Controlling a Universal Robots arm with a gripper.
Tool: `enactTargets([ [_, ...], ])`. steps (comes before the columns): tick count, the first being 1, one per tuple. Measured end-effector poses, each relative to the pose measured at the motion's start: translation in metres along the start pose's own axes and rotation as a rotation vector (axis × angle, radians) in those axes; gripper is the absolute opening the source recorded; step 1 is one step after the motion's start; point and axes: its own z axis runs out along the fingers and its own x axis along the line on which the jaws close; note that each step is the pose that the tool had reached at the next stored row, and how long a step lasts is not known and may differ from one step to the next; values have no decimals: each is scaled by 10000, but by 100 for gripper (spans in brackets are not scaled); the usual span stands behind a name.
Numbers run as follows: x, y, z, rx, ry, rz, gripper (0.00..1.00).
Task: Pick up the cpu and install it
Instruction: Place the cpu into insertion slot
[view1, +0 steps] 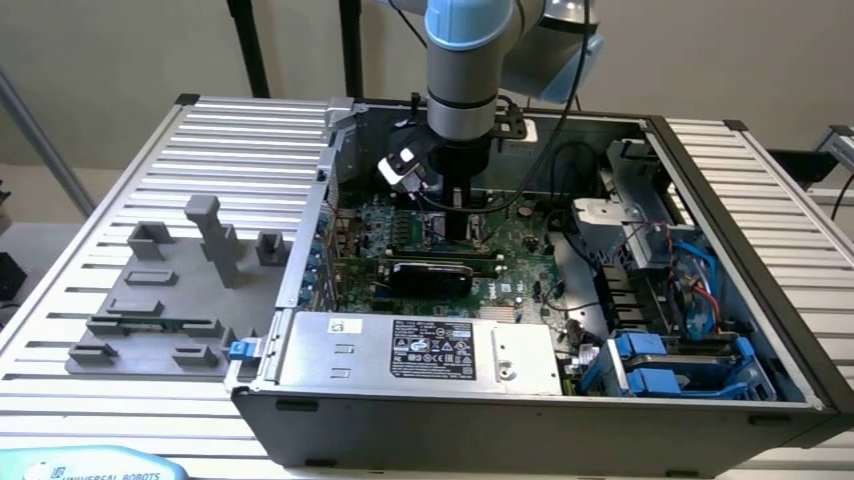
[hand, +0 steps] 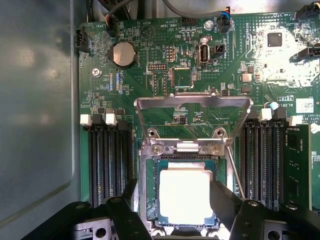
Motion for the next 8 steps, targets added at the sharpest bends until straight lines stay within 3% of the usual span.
enactTargets([
  [8, 3, 3, -40, -2, -4, -1, 69],
])
